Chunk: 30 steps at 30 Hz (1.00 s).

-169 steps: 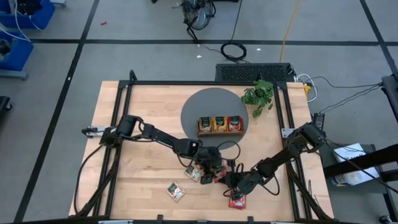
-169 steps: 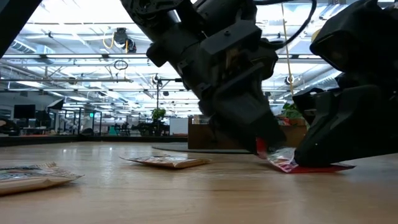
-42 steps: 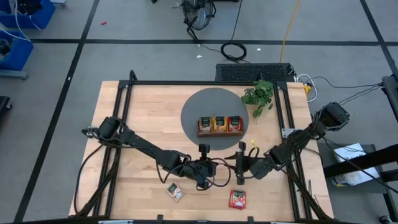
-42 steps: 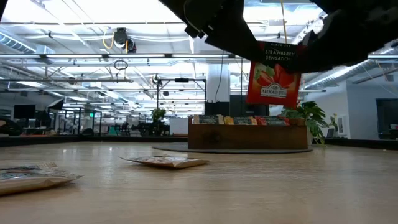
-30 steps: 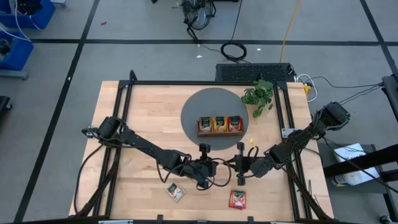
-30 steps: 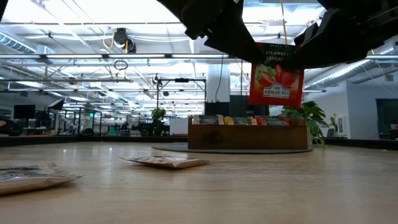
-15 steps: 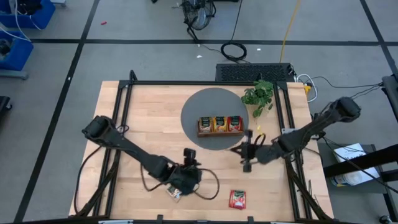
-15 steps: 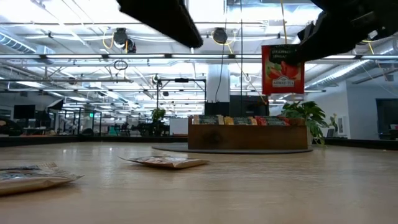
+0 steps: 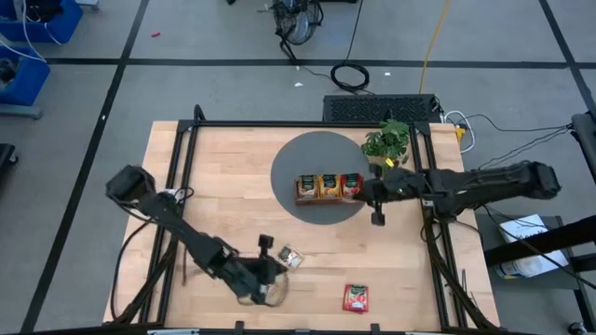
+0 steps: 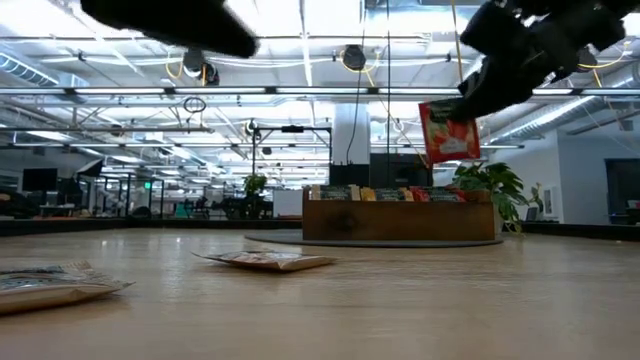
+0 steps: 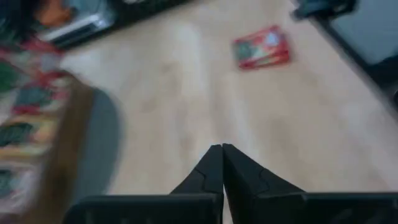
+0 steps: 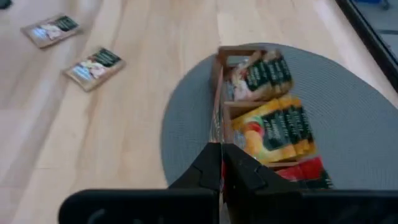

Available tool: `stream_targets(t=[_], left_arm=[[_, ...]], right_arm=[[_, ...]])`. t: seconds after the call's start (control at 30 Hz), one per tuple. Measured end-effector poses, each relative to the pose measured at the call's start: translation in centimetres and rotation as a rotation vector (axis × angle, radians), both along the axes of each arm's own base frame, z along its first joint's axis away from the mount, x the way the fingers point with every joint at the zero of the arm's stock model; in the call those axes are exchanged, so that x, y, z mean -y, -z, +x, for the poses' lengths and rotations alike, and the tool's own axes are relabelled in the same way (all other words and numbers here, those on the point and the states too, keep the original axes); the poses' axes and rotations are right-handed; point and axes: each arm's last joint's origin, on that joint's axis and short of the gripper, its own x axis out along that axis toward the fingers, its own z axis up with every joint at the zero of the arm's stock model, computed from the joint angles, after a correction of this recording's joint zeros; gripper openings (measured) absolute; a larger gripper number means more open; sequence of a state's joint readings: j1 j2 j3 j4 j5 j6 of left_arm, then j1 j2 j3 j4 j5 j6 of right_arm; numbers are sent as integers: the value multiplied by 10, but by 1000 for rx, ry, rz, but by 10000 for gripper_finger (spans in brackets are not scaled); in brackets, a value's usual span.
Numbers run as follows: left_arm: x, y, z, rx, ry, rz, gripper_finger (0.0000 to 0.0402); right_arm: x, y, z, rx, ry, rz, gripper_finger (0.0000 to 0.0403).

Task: Pick & Place Tea
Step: Put the top red tea packet into the right section of the wooden organizer

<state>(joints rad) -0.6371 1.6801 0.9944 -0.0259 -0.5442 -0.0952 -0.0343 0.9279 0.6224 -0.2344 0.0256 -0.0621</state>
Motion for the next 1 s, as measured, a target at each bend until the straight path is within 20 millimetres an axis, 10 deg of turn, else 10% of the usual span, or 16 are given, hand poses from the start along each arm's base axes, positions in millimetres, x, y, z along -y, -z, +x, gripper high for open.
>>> stream_targets(t=[0.33,1.0], left_arm=[[-35,18,-25,222,-37,-152,14],[-42,19,-23,252,-67,-223,47]], right_arm=[[34,15,-6,-2,50,12,0],[55,69,-25,42,104,82,0]])
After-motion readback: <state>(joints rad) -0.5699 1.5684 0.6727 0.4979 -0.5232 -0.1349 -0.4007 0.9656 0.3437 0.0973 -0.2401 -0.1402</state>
